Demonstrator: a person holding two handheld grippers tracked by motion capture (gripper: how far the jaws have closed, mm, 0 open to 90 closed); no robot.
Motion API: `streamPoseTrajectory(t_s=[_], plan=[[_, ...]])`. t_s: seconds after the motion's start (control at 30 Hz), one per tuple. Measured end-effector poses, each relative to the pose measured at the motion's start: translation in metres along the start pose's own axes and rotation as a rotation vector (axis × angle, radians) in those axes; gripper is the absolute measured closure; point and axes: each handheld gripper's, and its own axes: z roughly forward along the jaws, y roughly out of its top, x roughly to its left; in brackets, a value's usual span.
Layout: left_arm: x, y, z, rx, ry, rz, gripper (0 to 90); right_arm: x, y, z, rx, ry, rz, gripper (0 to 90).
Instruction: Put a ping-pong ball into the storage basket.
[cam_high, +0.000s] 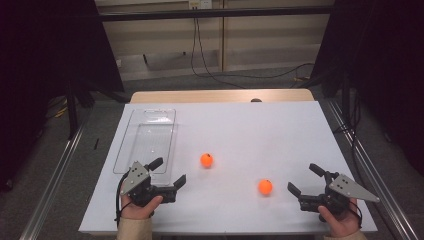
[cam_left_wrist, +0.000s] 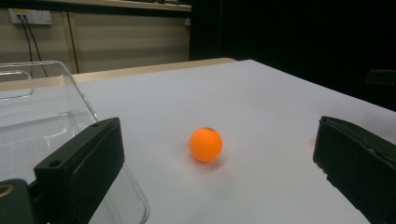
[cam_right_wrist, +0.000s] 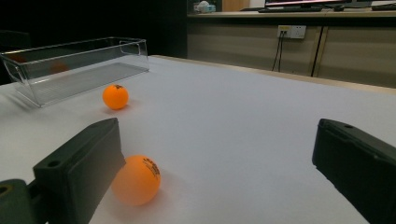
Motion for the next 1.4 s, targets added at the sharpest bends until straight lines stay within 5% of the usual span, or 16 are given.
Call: streamPoseTrajectory(t_s=[1.4], plan=[[-0.036, -0.001, 0.047, 0.07, -0.136, 0.029, 2.0, 0.001, 0.0, 0.001, 0.004, 0.002, -0.002, 1.9]])
